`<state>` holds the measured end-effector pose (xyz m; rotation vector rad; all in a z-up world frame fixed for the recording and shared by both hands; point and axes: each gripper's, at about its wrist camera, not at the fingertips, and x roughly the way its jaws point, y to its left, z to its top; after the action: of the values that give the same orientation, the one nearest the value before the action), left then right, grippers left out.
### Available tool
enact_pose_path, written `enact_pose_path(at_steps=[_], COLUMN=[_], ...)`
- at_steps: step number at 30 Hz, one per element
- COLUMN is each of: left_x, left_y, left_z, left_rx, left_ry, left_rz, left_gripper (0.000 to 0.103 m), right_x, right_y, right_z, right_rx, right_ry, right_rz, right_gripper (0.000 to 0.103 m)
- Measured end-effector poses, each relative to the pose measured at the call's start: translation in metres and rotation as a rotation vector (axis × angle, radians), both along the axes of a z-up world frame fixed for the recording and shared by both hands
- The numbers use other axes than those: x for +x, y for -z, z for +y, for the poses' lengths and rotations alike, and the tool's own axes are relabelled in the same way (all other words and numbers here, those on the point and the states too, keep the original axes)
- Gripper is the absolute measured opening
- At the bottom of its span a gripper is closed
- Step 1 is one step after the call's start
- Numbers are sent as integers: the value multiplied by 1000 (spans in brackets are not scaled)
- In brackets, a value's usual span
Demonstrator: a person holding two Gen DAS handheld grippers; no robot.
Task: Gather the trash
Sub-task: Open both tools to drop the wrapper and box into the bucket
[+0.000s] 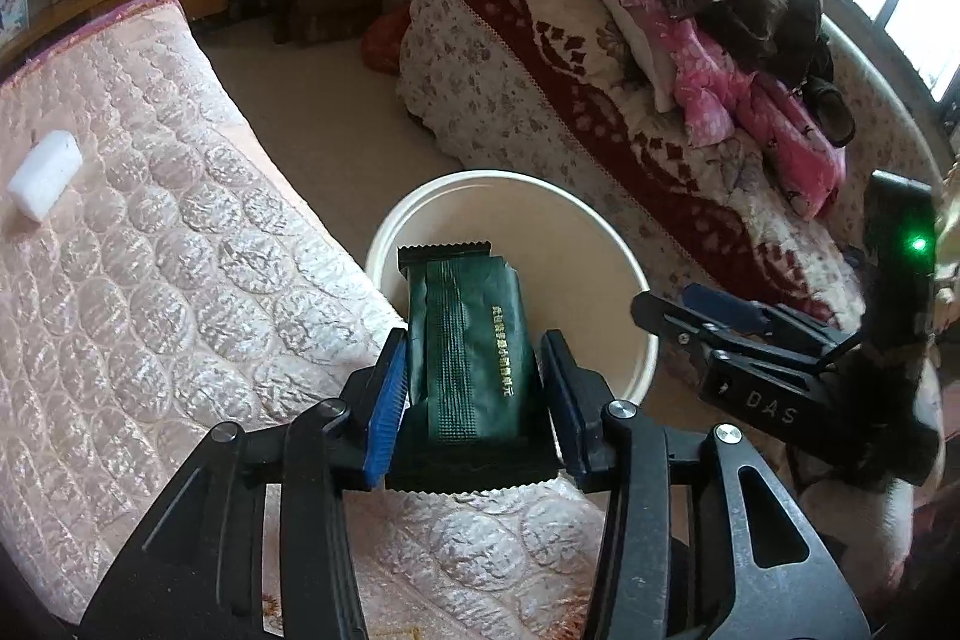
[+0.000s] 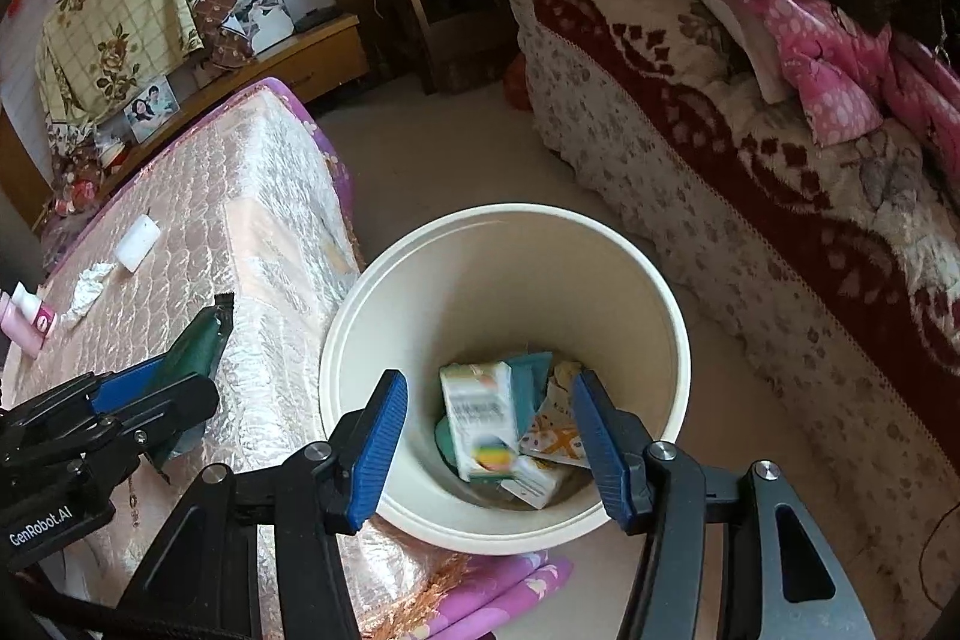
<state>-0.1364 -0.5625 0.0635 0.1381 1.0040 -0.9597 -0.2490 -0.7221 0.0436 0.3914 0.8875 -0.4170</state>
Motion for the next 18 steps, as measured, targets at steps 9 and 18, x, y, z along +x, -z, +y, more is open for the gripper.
enact_pose_path(at_steps=[9,18], left_x=[-2,-1], left_y=[-14,-12], left_z=[7,23], left_rx=[-43,-6], left_ry=[5,-32], left_rz=[-20,-62], left_gripper=[52,52], right_x=[-3,3], right_y=[-4,-3], right_z=[-1,12], right_rx=[2,1], right_ry=[14,-17], right_rz=[-7,0], right_gripper=[55,55])
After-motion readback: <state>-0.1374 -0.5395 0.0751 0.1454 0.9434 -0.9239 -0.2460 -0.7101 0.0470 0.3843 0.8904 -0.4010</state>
